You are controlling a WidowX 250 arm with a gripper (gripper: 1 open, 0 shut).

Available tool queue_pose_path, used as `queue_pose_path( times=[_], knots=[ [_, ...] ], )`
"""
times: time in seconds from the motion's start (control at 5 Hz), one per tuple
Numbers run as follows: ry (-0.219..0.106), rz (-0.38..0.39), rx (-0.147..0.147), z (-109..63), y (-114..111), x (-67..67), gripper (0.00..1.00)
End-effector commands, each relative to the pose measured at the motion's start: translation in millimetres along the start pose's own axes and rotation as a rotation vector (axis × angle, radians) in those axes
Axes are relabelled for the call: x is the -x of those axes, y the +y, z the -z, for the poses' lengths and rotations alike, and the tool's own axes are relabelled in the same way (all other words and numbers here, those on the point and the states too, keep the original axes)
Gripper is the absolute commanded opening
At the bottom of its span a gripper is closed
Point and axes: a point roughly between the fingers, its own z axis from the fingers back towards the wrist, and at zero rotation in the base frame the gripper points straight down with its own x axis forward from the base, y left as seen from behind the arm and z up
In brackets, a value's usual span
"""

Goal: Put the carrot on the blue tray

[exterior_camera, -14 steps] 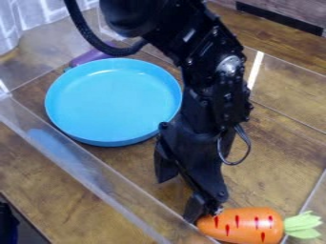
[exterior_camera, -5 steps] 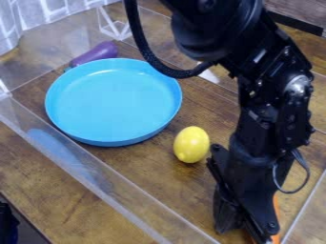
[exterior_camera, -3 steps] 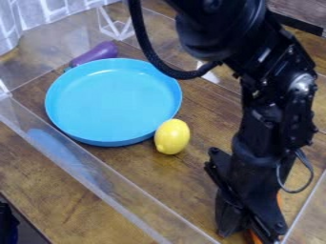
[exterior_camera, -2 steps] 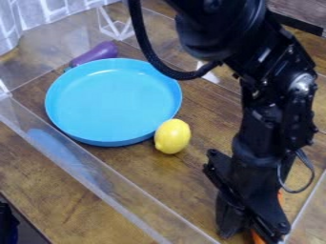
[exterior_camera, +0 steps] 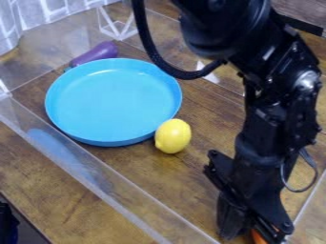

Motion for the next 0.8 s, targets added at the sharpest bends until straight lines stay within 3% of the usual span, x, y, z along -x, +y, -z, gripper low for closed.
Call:
queue_pose_path(
  times=[0.0,0.2,0.4,0.6],
  knots=[
    [-0.040,0.050,0.009,-9.6,-3.8,-10.5,0.00],
    [-0.033,0.097,0.014,-8.4,-7.3,-10.6,1.00],
    [-0.026,0.143,0.017,-7.8,-9.9,-10.7,0.00],
    [-0.021,0.156,0.020,-7.6,-10.6,-16.5,0.00]
  ],
)
